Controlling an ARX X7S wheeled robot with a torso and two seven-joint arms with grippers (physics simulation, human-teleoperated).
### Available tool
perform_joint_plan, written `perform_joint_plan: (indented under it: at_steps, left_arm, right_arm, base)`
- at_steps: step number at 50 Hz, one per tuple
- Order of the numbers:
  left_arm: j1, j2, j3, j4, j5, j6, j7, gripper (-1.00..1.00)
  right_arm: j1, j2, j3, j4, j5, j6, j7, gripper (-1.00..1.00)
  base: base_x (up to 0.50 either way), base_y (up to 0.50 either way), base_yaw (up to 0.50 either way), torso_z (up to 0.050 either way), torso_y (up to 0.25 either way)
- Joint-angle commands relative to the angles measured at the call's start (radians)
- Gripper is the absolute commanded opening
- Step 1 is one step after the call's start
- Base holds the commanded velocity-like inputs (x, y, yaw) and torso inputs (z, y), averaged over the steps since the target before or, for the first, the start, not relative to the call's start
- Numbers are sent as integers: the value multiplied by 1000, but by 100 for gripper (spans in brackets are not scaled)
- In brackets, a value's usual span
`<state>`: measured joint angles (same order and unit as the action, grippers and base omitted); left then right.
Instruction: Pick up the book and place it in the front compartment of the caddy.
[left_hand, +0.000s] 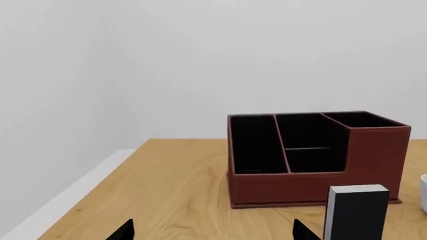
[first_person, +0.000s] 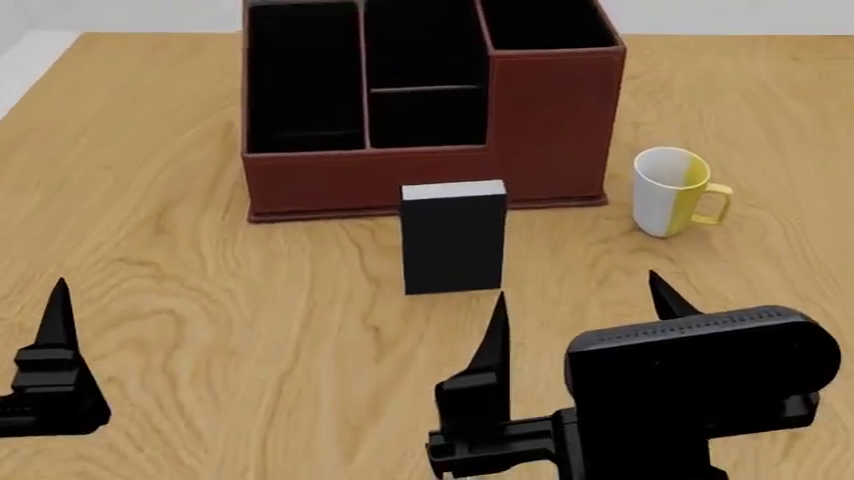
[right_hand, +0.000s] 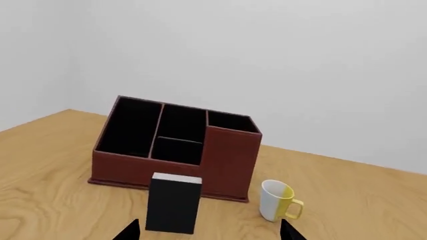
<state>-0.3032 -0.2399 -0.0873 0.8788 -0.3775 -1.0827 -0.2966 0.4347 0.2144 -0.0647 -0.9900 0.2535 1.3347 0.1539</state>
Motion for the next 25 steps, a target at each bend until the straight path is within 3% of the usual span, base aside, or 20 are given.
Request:
perform_joint_plan:
  at_steps: [1, 25]
  left_arm:
    - [-7, 11, 2, -39, 24, 56, 32, 100]
    - [0, 5, -3, -47, 10, 77, 27, 100]
  right_arm:
    - [11, -24, 49, 1, -1, 3, -24, 100]
    - [10, -8, 46, -8, 14, 3, -2, 100]
  base:
    - [500, 4, 0, 0, 0]
    - [500, 0, 0, 0, 2]
